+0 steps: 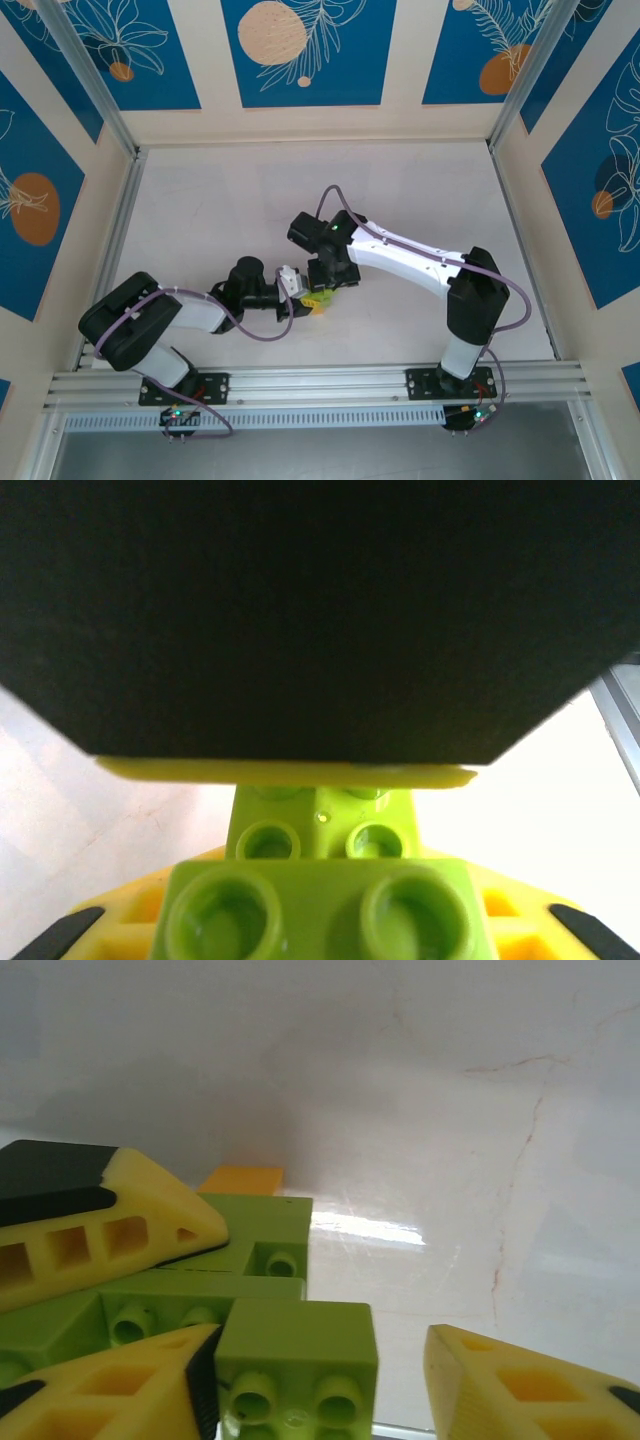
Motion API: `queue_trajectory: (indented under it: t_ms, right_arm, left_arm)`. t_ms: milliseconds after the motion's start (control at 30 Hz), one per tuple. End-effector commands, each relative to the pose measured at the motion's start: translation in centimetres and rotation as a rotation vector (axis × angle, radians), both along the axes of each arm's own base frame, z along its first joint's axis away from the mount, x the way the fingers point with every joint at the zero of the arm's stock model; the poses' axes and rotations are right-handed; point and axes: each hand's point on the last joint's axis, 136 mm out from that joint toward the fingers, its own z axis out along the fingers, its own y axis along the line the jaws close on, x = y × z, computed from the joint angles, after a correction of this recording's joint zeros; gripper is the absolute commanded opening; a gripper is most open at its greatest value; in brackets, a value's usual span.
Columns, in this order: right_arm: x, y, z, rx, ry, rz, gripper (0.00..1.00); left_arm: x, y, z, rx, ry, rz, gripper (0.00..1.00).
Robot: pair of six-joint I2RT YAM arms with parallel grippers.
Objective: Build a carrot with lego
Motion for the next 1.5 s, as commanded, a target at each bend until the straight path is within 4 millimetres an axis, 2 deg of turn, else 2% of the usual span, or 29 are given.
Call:
queue_trajectory:
  t_ms: [0, 133, 333, 500, 700, 767, 800, 833, 1100, 1233, 1333, 1467]
  right_arm:
    - [-0.5, -0.2, -0.8, -0.009, 0.022, 0.009, 0.60]
    - [-0.2, -0.1, 1.0, 0.043, -0.019, 0.017, 0.66]
    - [0.4, -0.4, 4.5, 0.137, -0.081, 0.022, 0.68]
    - [0.6, -1.7, 6.2, 0.170, -0.117, 0.006, 0.68]
    - [-0.1, -3.9, 5.0, 0.137, -0.092, -0.032, 0.67]
    - [-0.3, -4.2, 4.5, 0.128, -0.083, -0.040, 0.67]
    - [-0.3, -4.3, 4.4, 0.126, -0.080, -0.041, 0.66]
    - [-0.4, -4.4, 4.2, 0.122, -0.075, -0.039, 0.66]
    - [-2.1, -5.3, 2.8, 0.124, -0.058, -0.024, 0.66]
    - [-3.6, -5.7, 2.7, 0.134, -0.060, -0.012, 0.66]
    - [-5.0, -6.0, 2.1, 0.130, -0.034, -0.004, 0.66]
    - [-6.6, -5.3, 0.7, 0.133, 0.003, 0.022, 0.66]
  left_arm:
    - [0.2, -0.1, -0.6, 0.028, -0.003, 0.002, 0.29]
    - [0.1, -0.1, -0.7, 0.030, -0.002, 0.002, 0.32]
    - [0.2, -0.1, -0.6, 0.029, -0.004, 0.006, 0.35]
    - [0.2, 0.0, -0.6, 0.028, -0.004, 0.009, 0.41]
    - [0.2, 0.0, -0.4, 0.023, -0.009, 0.010, 0.67]
    - [0.2, 0.0, -0.3, 0.020, -0.013, 0.011, 0.81]
    - [0.1, 0.0, -0.2, 0.018, -0.012, 0.010, 0.93]
    - [0.1, 0.0, -0.2, 0.018, -0.012, 0.011, 0.99]
    - [-0.6, 0.5, 1.4, -0.029, -0.034, 0.013, 0.99]
    - [-0.9, 1.0, 2.2, -0.049, -0.036, 0.029, 0.99]
    - [-1.0, 1.2, 1.9, -0.048, -0.016, 0.045, 0.99]
    - [-1.3, 1.5, 2.3, -0.058, -0.005, 0.060, 0.99]
